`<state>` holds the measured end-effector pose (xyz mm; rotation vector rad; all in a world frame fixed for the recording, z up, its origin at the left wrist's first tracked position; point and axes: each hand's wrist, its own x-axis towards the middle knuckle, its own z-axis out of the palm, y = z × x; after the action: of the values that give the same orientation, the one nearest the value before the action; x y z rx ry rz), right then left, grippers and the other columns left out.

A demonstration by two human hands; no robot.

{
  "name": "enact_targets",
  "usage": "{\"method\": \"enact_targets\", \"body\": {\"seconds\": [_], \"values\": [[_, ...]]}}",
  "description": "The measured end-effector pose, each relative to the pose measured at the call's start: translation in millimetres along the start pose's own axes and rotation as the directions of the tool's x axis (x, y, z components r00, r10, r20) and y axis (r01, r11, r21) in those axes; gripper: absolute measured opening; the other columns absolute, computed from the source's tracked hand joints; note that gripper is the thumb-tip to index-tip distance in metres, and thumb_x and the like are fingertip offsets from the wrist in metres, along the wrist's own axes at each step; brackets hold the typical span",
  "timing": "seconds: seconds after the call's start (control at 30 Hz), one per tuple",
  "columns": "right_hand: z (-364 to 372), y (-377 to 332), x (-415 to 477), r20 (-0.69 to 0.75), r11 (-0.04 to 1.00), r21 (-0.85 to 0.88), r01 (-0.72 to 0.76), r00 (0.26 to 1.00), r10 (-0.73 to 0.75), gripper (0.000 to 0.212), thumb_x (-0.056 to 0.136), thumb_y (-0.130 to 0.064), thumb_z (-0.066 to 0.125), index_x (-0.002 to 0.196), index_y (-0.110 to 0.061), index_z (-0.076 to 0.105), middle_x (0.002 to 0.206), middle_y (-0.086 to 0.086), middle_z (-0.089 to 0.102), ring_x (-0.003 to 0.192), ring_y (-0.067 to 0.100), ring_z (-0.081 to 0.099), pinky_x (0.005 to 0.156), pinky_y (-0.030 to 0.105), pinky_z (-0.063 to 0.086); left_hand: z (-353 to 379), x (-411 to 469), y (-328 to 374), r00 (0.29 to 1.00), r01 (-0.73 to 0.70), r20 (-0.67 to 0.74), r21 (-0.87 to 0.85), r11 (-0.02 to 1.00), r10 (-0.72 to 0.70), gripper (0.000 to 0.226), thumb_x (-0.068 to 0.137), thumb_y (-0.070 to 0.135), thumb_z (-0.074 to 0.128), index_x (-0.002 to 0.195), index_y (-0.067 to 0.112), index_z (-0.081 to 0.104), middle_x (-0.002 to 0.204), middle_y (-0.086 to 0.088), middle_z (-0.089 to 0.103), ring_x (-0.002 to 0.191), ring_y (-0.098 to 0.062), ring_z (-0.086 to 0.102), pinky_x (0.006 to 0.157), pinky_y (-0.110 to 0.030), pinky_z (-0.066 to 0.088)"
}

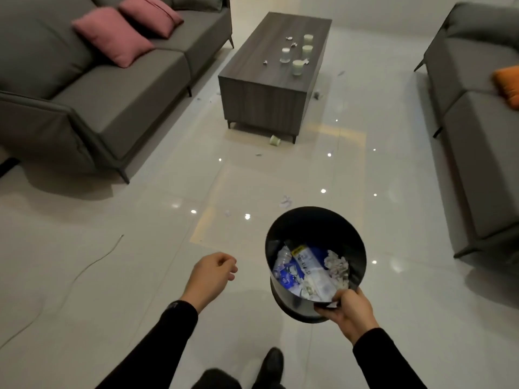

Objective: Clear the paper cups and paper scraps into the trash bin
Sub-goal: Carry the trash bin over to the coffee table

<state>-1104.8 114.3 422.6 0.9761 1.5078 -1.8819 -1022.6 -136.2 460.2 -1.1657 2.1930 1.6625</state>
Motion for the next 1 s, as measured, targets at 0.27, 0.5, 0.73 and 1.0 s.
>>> {"method": "enact_targets", "body": {"seconds": [0.27,0.5,0.73,1.0], "values": [[65,-140,91,0.029,0.999,-0.052,0.006,1.000,-0.004,0.063,0.076,0.020,0.031,0.130,-0.010,0.043,0.123,0.018,0.051,0.085,0.043,0.056,0.056,0.046,0.057,16,138,118,0.999,-0.040,0.012,0.014,0.999,0.040,0.017,0.087,0.017,0.050,0.081,0.020,0.065,0.085,-0.001,0.071,0.076,-0.015,0.067,0.074,-0.033,0.050],[117,-210,217,0.048,0.972,-0.196,-0.127,0.989,0.139,0.070,0.074,0.023,0.027,0.131,-0.014,0.043,0.132,0.019,0.047,0.093,0.049,0.055,0.058,0.052,0.056,36,284,166,1.000,0.007,0.019,0.048,0.999,-0.008,0.017,0.087,0.017,0.048,0.082,0.022,0.064,0.084,0.002,0.070,0.077,-0.013,0.066,0.067,-0.026,0.048],[146,-215,324,0.047,0.895,-0.334,-0.296,0.943,0.330,0.070,0.068,0.024,0.030,0.122,-0.013,0.053,0.115,0.017,0.060,0.085,0.050,0.064,0.062,0.052,0.057,61,385,163,0.989,0.147,-0.034,0.038,0.988,-0.146,0.020,0.088,0.021,0.046,0.077,0.024,0.063,0.087,0.003,0.069,0.078,-0.011,0.066,0.072,-0.028,0.050],[183,-172,445,0.039,0.835,-0.416,-0.361,0.910,0.413,0.073,0.069,0.025,0.032,0.127,-0.014,0.052,0.114,0.016,0.060,0.087,0.044,0.062,0.062,0.052,0.057,98,480,83,0.954,0.298,-0.053,0.068,0.952,-0.295,0.018,0.088,0.021,0.048,0.078,0.026,0.062,0.083,0.004,0.070,0.076,-0.011,0.066,0.066,-0.025,0.047]]}}
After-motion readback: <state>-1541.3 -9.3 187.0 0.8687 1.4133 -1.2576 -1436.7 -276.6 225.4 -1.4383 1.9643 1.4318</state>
